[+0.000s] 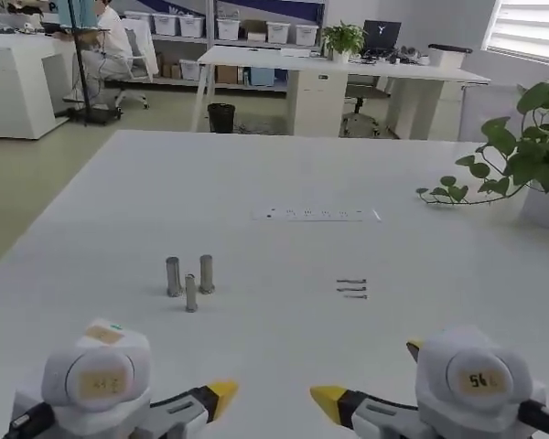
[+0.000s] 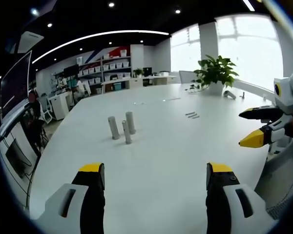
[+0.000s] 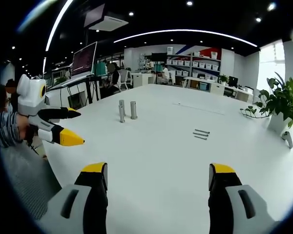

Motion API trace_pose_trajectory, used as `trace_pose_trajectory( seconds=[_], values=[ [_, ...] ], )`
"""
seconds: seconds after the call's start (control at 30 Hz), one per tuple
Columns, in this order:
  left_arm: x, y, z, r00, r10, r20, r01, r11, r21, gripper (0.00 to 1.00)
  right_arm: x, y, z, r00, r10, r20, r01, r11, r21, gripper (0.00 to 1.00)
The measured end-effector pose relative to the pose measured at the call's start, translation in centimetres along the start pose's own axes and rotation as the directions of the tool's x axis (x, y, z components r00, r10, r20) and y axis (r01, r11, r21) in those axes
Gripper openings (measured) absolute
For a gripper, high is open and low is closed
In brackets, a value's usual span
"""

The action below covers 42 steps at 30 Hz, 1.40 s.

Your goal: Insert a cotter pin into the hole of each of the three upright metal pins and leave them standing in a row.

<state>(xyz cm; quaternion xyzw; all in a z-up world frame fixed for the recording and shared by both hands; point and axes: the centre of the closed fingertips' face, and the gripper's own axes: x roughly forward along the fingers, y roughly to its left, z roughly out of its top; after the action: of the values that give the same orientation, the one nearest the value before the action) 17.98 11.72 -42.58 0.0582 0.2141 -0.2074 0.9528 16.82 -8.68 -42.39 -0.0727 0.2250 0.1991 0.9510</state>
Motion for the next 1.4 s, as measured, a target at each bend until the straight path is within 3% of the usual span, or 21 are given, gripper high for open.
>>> trace_pose_trajectory(
  seconds=[0.13,0.8,1.2,1.4],
  values=[
    [0.0,0.1,0.2,0.9999,0.003,0.015,-0.003,1.0,-0.004,0.84,0.0,0.0,0.0,1.0,0.001,0.001,-0.001,1.0,0.005,0.83],
    [-0.7,0.5,-0.2,1.0,0.008,0.003,-0.008,1.0,0.006,0.83,-0.7,0.6,0.0,0.9999,-0.005,0.014,0.005,1.0,0.021,0.82],
    [-0.7,0.6,0.3,0.9999,0.008,0.009,-0.008,1.0,0.005,0.81,-0.8,0.7,1.0,0.9989,0.01,0.046,-0.011,1.0,0.028,0.81],
    [0.0,1.4,0.6,0.9999,0.009,-0.006,-0.008,1.0,0.008,0.78,-0.6,0.7,1.5,0.9992,0.017,0.037,-0.018,0.999,0.035,0.8]
  ],
)
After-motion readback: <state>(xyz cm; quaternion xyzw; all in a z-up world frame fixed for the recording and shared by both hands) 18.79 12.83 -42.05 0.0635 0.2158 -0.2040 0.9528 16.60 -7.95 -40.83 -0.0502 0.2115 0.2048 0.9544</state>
